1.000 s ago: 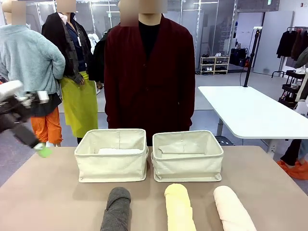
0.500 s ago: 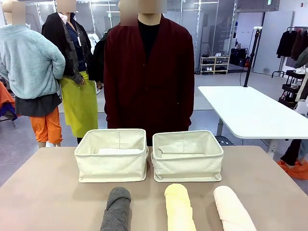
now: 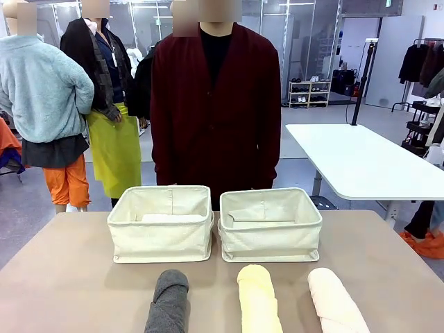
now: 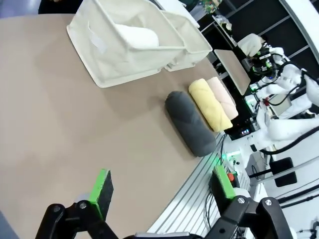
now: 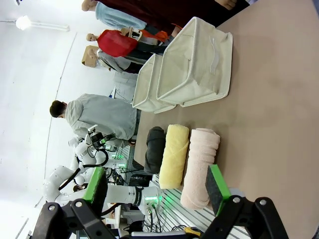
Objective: Divide the towels into two baskets.
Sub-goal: Pick up one hotel-folded towel from the bottom of the table and place it in the Fabric basket indicated by the person.
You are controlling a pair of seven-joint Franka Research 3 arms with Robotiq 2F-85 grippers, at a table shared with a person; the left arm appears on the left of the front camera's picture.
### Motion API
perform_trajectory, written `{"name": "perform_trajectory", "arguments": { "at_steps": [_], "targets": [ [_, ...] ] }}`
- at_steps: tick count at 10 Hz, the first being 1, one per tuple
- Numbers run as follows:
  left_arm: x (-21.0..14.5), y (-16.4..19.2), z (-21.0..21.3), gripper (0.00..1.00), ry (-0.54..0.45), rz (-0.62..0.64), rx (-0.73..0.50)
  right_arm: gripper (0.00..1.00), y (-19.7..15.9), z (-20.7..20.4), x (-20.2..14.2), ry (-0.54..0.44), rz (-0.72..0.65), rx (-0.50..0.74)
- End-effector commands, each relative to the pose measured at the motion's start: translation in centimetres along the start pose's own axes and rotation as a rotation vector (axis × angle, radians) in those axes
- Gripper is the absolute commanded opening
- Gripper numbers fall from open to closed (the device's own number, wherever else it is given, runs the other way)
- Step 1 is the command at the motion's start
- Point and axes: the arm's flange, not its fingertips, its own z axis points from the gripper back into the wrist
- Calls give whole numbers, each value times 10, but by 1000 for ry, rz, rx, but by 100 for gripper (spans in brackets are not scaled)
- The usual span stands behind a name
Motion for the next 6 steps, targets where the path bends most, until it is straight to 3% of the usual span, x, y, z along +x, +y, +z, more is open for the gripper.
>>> {"name": "perform_trajectory", "arguments": {
  "at_steps": [1,6],
  "targets": [
    [-1,-11,4,100,-15,-28,-10,100,3,2,-2,3,11,4],
    [-1,-11,4,100,-15,-28,-10,100,3,2,-2,3,11,4]
  ]
}}
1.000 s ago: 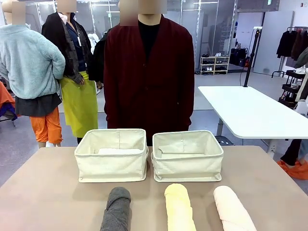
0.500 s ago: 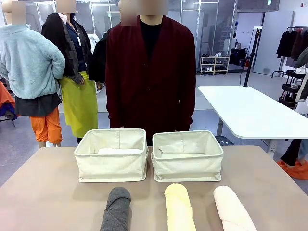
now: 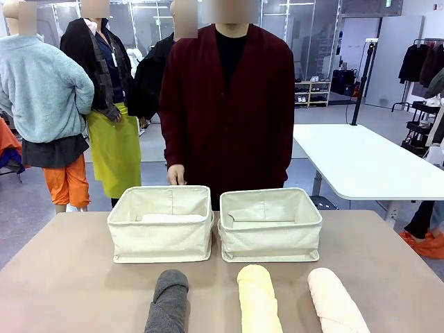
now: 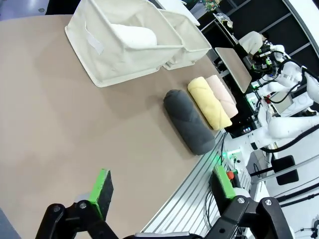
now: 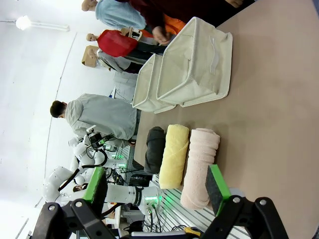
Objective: Divide the towels into two baskets.
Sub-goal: Pick up one hotel-folded towel from the bottom of the table and place it in the Fabric basket indicated by the person.
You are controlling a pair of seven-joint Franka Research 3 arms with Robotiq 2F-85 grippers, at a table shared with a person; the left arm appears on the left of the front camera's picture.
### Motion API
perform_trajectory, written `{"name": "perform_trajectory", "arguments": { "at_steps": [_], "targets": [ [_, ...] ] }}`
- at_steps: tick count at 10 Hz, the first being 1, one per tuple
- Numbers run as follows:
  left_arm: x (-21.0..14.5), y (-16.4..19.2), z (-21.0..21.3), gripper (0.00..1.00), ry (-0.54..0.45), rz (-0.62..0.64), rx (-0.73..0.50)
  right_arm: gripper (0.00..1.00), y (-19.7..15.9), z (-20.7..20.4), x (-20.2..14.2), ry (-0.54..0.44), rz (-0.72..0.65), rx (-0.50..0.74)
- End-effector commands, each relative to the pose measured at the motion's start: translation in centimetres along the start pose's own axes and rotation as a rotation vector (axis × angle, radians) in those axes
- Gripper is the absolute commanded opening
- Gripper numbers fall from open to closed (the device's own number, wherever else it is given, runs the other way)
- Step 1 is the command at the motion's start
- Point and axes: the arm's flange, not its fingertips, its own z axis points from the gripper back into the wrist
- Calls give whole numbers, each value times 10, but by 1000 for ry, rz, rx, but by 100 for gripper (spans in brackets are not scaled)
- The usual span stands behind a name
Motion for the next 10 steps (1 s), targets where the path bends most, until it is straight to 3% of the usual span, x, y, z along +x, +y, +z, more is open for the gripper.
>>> {"name": "perform_trajectory", "arguments": {
  "at_steps": [1,7,10],
  "targets": [
    [-2,-3,0,100,-21,-21,-17,100,3,2,-2,2,11,4],
    [0,0,0,100,2,0,0,100,3,2,-2,2,11,4],
    [4,-22,-51,100,64,-2,2,100,3,2,-2,2,11,4]
  ]
}}
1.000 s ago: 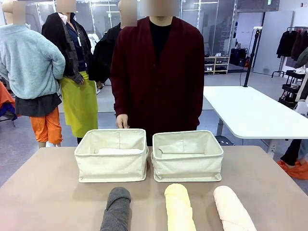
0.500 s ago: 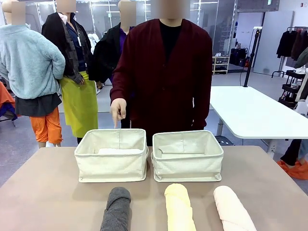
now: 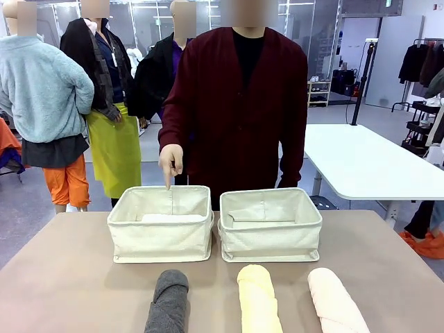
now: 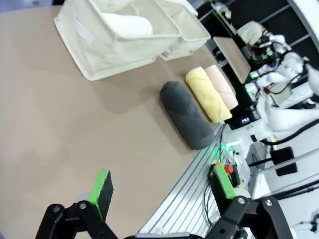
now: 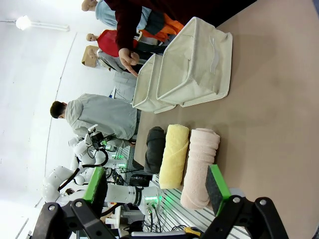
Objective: Divide the towels into two baskets.
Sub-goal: Pick up one hotel-folded towel from the bottom of the table and place it in the Fabric basket indicated by the person.
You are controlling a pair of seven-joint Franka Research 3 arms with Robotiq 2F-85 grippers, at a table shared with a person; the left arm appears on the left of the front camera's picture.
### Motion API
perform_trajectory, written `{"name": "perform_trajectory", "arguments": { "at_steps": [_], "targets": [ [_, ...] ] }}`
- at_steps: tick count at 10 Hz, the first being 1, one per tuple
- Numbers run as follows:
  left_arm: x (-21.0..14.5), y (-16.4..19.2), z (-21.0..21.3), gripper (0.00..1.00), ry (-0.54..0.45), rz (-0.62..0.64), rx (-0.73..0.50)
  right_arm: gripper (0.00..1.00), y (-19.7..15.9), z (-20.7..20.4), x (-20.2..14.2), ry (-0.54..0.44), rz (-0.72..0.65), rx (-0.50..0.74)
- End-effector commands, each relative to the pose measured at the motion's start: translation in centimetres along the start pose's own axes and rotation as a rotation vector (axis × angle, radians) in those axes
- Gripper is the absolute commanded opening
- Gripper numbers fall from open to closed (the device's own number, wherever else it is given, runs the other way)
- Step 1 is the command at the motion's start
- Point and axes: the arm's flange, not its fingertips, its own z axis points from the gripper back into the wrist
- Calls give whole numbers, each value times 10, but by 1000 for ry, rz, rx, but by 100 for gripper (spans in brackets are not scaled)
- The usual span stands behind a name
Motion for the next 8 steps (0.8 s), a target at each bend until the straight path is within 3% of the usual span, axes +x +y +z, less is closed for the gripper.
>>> {"name": "perform_trajectory", "arguments": {
  "at_steps": [1,4,8],
  "targets": [
    [4,-29,-43,100,13,24,59,100,3,2,-2,2,11,4],
    [-3,-82,-122,100,126,7,136,100,3,2,-2,2,11,4],
    [-21,-123,-237,100,267,108,243,100,3,2,-2,2,11,4]
  ]
}}
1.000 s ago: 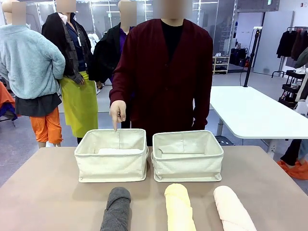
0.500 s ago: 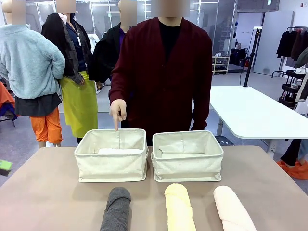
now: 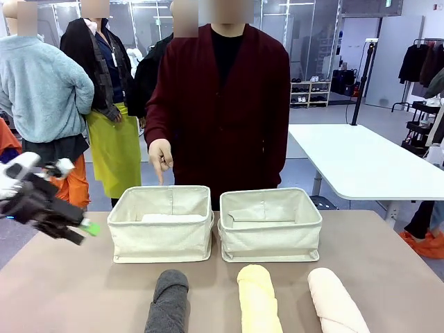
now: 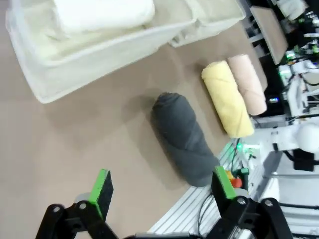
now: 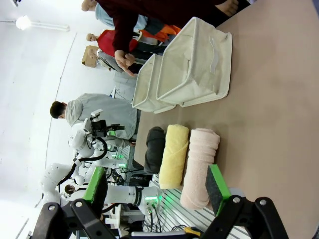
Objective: Divide the towels into two baskets.
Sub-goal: Pick up one hotel-folded towel from the bottom of the table and place it in the Fabric basket indicated by the person.
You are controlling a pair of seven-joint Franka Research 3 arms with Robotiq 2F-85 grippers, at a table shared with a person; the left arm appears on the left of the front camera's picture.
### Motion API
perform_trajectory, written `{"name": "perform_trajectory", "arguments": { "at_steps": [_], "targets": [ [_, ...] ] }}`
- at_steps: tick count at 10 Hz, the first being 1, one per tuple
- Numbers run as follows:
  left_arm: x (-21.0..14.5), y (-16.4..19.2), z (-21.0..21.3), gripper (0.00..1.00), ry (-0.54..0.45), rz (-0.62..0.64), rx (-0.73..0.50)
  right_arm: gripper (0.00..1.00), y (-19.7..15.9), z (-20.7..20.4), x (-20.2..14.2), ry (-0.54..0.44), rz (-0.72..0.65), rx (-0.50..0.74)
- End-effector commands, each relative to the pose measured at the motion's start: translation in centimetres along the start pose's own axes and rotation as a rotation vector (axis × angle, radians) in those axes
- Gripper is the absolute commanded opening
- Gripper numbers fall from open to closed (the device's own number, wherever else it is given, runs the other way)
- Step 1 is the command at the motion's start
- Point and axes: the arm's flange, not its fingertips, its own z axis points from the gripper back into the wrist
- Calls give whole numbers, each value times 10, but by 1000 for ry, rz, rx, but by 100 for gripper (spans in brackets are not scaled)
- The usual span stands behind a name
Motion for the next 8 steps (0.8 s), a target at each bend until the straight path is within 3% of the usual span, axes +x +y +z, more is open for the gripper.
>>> {"name": "perform_trajectory", "arguments": {
  "at_steps": [1,6,8],
  "targets": [
    [-113,-54,-85,100,16,73,76,100,3,3,-2,1,11,4],
    [-152,-78,-147,100,38,218,248,100,3,3,-2,1,11,4],
    [-163,-80,-163,100,62,241,247,100,3,3,-2,1,11,4]
  ]
}}
